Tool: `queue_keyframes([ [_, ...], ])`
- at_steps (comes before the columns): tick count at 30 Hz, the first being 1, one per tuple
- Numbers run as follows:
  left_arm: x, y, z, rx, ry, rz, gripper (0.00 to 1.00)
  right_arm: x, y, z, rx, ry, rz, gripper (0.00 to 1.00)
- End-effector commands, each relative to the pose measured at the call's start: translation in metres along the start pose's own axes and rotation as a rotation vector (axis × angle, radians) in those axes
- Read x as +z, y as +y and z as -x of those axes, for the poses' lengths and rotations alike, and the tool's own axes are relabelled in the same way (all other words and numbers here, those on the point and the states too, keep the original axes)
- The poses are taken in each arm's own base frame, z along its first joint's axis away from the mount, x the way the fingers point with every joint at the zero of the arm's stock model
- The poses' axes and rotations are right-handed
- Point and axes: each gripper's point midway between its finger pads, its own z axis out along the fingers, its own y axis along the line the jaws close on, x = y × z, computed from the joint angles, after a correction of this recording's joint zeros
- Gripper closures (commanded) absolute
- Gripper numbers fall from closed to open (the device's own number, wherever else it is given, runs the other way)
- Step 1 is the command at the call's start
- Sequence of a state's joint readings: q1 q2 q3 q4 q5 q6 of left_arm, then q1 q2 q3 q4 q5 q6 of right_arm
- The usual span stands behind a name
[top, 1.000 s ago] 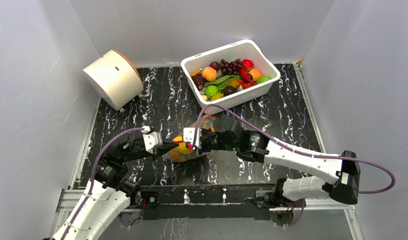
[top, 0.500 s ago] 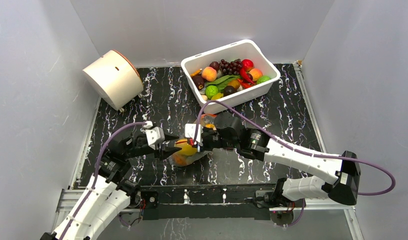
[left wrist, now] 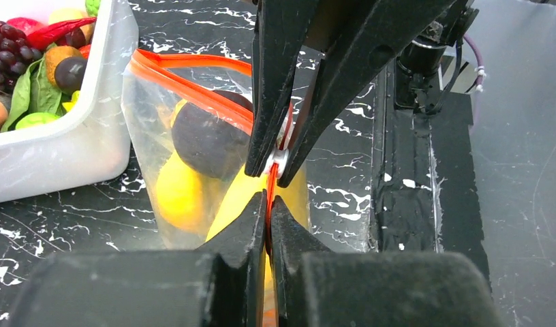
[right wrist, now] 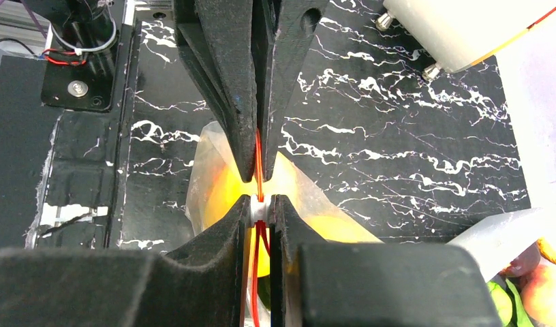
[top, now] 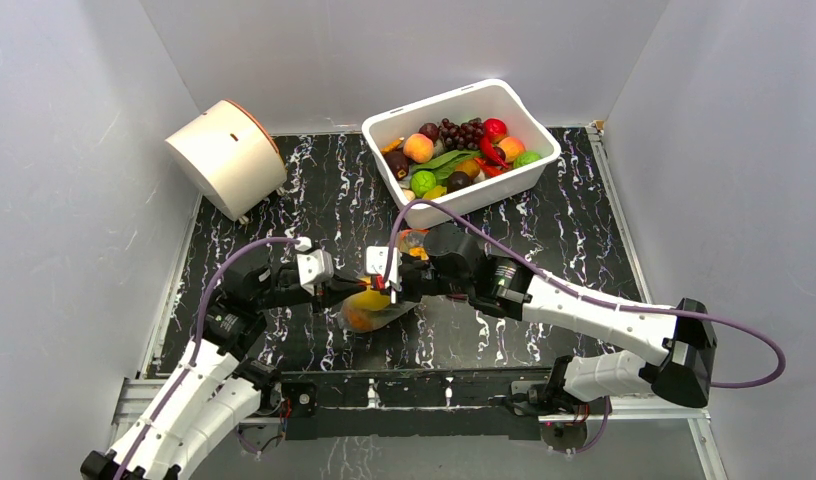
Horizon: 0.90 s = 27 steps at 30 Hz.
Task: Place the food in the zip-top bag and seal the zipper
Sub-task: Zip the zipper food storage bag at the center of the board.
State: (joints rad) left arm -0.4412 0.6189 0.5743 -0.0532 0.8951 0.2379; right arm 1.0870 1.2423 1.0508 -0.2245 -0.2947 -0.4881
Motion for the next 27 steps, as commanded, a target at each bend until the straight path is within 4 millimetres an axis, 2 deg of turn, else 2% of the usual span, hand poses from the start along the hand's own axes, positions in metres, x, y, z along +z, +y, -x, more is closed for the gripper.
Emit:
queue_keyframes([
  [1,-0.003,0.001,0.017,0.082,-0.019,-0.007,1.00,-0.005,-0.018,0.034,-0.020,-0.087,-0.058,1.00],
  [12,-0.028,0.032,0.019,0.137,0.067,0.250,1.00,-0.035,-0.034,0.015,-0.038,0.040,-0.138,1.00],
  [19,-0.033,0.036,0.016,0.140,0.083,0.292,1.00,-0.051,-0.039,-0.001,-0.028,0.112,-0.173,1.00],
  [27,-0.037,0.041,0.017,0.150,0.085,0.332,1.00,-0.065,-0.044,-0.009,-0.009,0.139,-0.209,1.00],
])
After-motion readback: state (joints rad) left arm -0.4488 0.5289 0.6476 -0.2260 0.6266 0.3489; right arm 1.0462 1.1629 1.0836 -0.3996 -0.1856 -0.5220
